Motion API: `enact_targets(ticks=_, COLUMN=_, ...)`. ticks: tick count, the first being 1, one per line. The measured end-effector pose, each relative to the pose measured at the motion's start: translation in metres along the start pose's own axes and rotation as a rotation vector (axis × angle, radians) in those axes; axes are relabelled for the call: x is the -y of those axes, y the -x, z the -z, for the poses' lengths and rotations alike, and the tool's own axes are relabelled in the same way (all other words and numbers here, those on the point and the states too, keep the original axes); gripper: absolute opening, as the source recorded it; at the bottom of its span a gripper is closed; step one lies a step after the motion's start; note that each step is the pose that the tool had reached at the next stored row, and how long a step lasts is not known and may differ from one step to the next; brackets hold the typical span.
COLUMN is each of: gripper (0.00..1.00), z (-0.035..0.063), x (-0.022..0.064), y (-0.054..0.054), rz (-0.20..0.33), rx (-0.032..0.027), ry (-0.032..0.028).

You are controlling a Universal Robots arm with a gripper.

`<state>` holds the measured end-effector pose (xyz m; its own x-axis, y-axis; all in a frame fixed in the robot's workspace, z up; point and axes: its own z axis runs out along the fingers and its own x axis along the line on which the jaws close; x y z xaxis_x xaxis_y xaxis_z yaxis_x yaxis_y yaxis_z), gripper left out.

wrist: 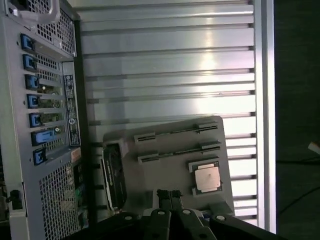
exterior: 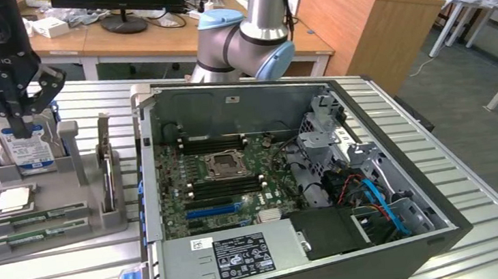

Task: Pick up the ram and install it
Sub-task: 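Pick up the ram and move it above insertion slot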

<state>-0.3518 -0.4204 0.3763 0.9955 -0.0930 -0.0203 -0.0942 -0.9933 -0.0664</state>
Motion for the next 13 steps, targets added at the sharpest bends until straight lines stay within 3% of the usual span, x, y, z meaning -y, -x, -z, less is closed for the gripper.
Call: enact_targets(ticks=13, gripper=0.10, z=-0.0004, x=0.0000, y=0.0000, rz=-0.236, rx=-0.0157, ry=-0.0048)
